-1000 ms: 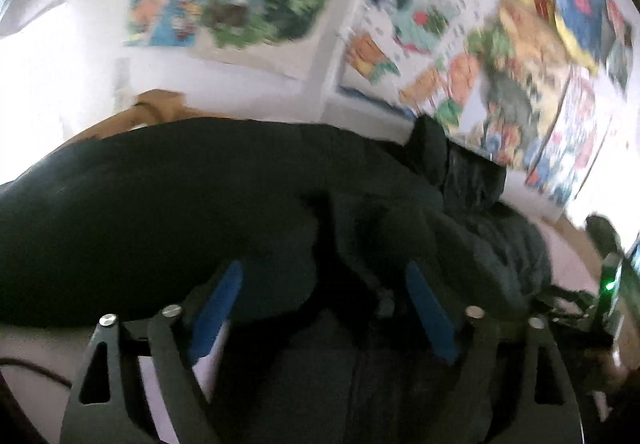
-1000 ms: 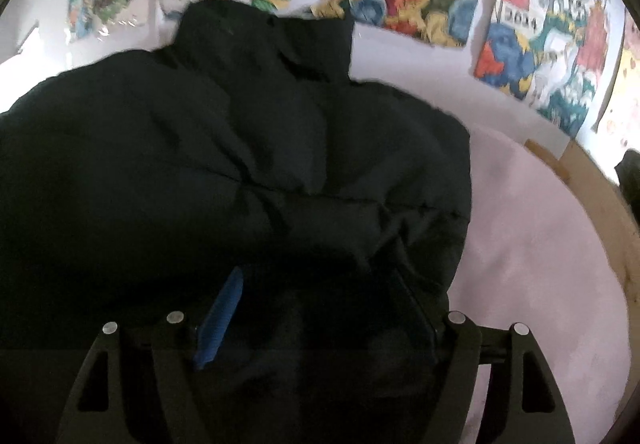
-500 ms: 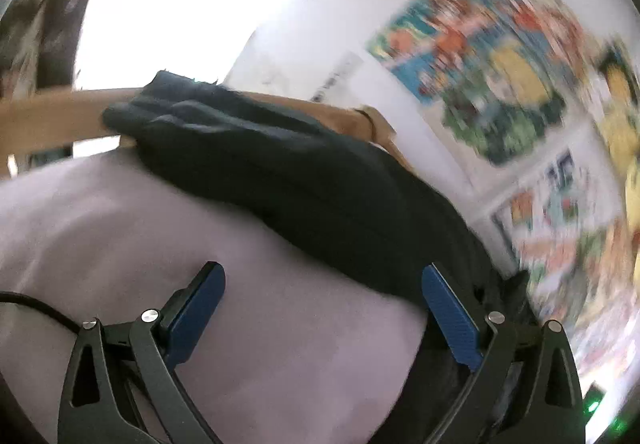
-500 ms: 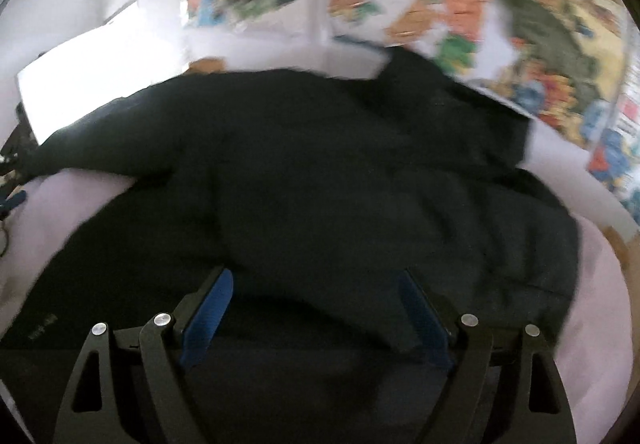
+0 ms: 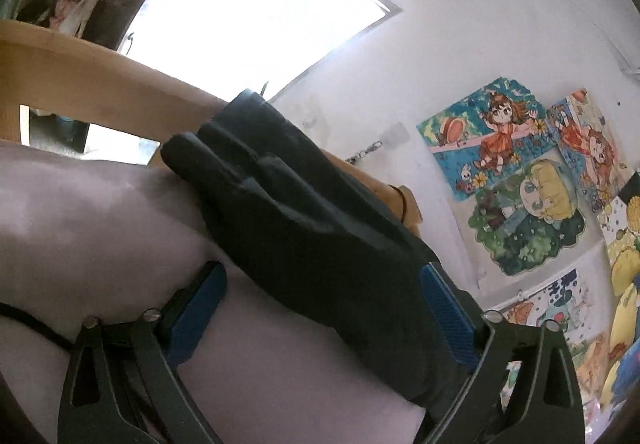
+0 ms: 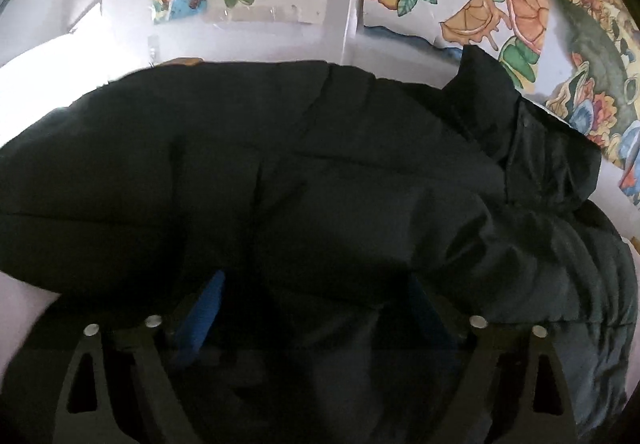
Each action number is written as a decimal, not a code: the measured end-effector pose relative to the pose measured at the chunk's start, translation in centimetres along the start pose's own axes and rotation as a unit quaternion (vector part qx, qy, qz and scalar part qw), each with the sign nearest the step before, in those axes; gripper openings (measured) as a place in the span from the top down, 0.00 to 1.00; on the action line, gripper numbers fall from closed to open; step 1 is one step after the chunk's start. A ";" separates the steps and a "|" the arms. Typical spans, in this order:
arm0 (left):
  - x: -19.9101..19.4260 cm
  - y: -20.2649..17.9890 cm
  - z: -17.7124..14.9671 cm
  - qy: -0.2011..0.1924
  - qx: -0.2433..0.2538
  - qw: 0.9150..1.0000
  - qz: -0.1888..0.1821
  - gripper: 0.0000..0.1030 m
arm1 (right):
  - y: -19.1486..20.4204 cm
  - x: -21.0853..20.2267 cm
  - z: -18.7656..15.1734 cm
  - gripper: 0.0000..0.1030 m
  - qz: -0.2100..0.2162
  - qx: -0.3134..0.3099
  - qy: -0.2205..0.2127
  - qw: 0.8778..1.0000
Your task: Fold large clothes
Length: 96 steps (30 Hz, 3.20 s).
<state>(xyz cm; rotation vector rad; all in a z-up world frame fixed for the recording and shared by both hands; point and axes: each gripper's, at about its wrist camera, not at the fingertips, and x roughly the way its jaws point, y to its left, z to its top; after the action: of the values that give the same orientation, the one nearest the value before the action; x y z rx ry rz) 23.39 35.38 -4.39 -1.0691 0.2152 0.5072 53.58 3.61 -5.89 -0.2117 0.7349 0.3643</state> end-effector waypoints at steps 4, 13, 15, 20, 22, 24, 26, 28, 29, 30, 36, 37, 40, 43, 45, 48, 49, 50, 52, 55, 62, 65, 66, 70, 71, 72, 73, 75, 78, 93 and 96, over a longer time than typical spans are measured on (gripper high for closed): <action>-0.1 0.3 0.0 0.000 0.010 1.000 0.006 0.74 | -0.9 0.5 0.0 0.00 0.008 0.013 0.001 1.000; -3.0 -3.9 0.8 -0.059 0.074 0.994 -0.056 0.93 | -2.2 -1.7 0.8 0.00 0.038 0.029 -0.019 0.999; -3.8 -5.9 0.8 -0.078 0.109 0.988 -0.082 0.94 | -2.9 -3.0 1.2 0.00 0.052 0.025 -0.020 0.998; -7.5 -13.1 0.1 -0.106 0.215 0.953 -0.187 0.94 | -5.4 -8.6 1.5 0.00 0.077 -0.003 -0.021 0.997; -8.3 -16.0 -0.3 -0.105 0.246 0.938 -0.221 0.94 | -6.6 -11.7 0.9 0.00 0.075 -0.029 -0.021 0.997; -9.1 -19.3 -1.0 -0.098 0.279 0.922 -0.251 0.94 | -7.9 -14.4 0.1 0.00 0.072 -0.046 -0.025 0.996; -10.1 -23.0 -2.4 -0.089 0.325 0.899 -0.279 0.95 | -9.4 -16.8 -0.8 0.00 0.067 -0.044 -0.032 0.996; -10.7 -26.2 -4.3 -0.074 0.368 0.877 -0.299 0.95 | -11.1 -18.7 -1.8 0.00 0.063 -0.030 -0.041 0.997; -11.0 -27.8 -5.5 -0.062 0.393 0.864 -0.310 0.95 | -12.2 -19.6 -2.4 0.00 0.060 -0.018 -0.049 0.997; -11.1 -29.3 -6.6 -0.053 0.413 0.852 -0.317 0.95 | -13.3 -20.3 -3.0 0.00 0.057 -0.006 -0.057 0.997; -11.3 -37.1 -15.9 0.031 0.525 0.776 -0.349 0.95 | -20.2 -21.3 -5.9 0.00 0.045 0.096 -0.080 0.991; -11.0 -38.2 -17.8 0.048 0.540 0.764 -0.350 0.95 | -21.3 -21.2 -6.5 0.00 0.049 0.112 -0.077 0.989; -9.6 -40.7 -23.8 0.097 0.578 0.732 -0.348 0.95 | -24.2 -20.4 -8.0 0.00 0.060 0.150 -0.065 0.985; -7.6 -41.6 -29.6 0.140 0.603 0.709 -0.336 0.96 | -27.4 -19.5 -9.5 0.00 0.069 0.186 -0.055 0.979; -5.6 -41.2 -33.1 0.168 0.614 0.699 -0.326 0.96 | -29.5 -19.4 -10.3 0.00 0.075 0.210 -0.053 0.973; -3.4 -39.7 -38.0 0.202 0.626 0.684 -0.316 0.97 | -32.4 -19.5 -11.7 0.00 0.078 0.242 -0.054 0.966; -2.8 -39.2 -39.1 0.209 0.628 0.681 -0.314 0.97 | -33.0 -19.6 -12.1 0.00 0.080 0.249 -0.053 0.964; -1.5 -38.8 -41.3 0.225 0.633 0.674 -0.307 0.97 | -33.9 -19.5 -12.6 0.00 0.085 0.260 -0.052 0.960; -0.1 -37.6 -43.0 0.236 0.636 0.669 -0.303 0.97 | -35.1 -19.4 -13.5 0.00 0.099 0.281 -0.051 0.953; 2.1 -35.9 -45.6 0.271 0.642 0.658 -0.285 0.97 | -37.3 -18.8 -15.0 0.00 0.157 0.338 -0.058 0.926; 4.7 -33.5 -47.2 0.330 0.637 0.642 -0.271 0.92 | -38.7 -16.9 -15.5 0.00 0.265 0.410 -0.060 0.871; 5.1 -33.1 -47.3 0.362 0.619 0.632 -0.292 0.70 | -38.3 -15.7 -14.9 0.00 0.287 0.424 -0.045 0.858; 5.0 -33.0 -47.2 0.376 0.609 0.628 -0.306 0.43 | -38.1 -15.2 -14.7 0.00 0.288 0.428 -0.038 0.856; 3.7 -33.0 -46.6 0.366 0.600 0.630 -0.331 0.20 | -37.8 -13.3 -14.3 0.01 0.285 0.450 -0.021 0.846; 3.7 -33.0 -46.4 0.369 0.598 0.630 -0.330 0.20 | -37.7 -13.1 -14.4 0.02 0.284 0.453 -0.021 0.845; 3.6 -32.8 -46.1 0.375 0.592 0.632 -0.330 0.20 | -37.7 -12.9 -14.3 0.10 0.281 0.456 -0.019 0.844; 3.6 -32.7 -45.6 0.379 0.584 0.638 -0.330 0.20 | -37.6 -12.7 -14.2 0.19 0.273 0.458 -0.015 0.846; 3.4 -32.3 -44.0 0.376 0.567 0.655 -0.327 0.20 | -37.5 -12.3 -14.2 0.30 0.246 0.455 0.001 0.856; 3.1 -32.1 -41.0 0.348 0.558 0.687 -0.309 0.20 | -37.0 -12.0 -14.2 0.59 0.197 0.434 0.026 0.879; 11.1 -29.6 -26.8 0.196 0.502 0.834 -0.121 0.20 | -36.8 -16.7 -11.3 0.96 0.039 0.313 -0.029 0.949; 13.4 -28.2 -27.1 0.213 0.512 0.828 -0.086 0.20 | -35.6 -14.0 -12.4 0.96 0.007 0.283 0.012 0.959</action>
<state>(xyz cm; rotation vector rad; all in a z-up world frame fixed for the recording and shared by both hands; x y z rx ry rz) 50.97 4.75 -0.67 -0.1100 0.6906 -0.0660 50.53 -36.40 -3.09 0.3312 0.8357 0.1521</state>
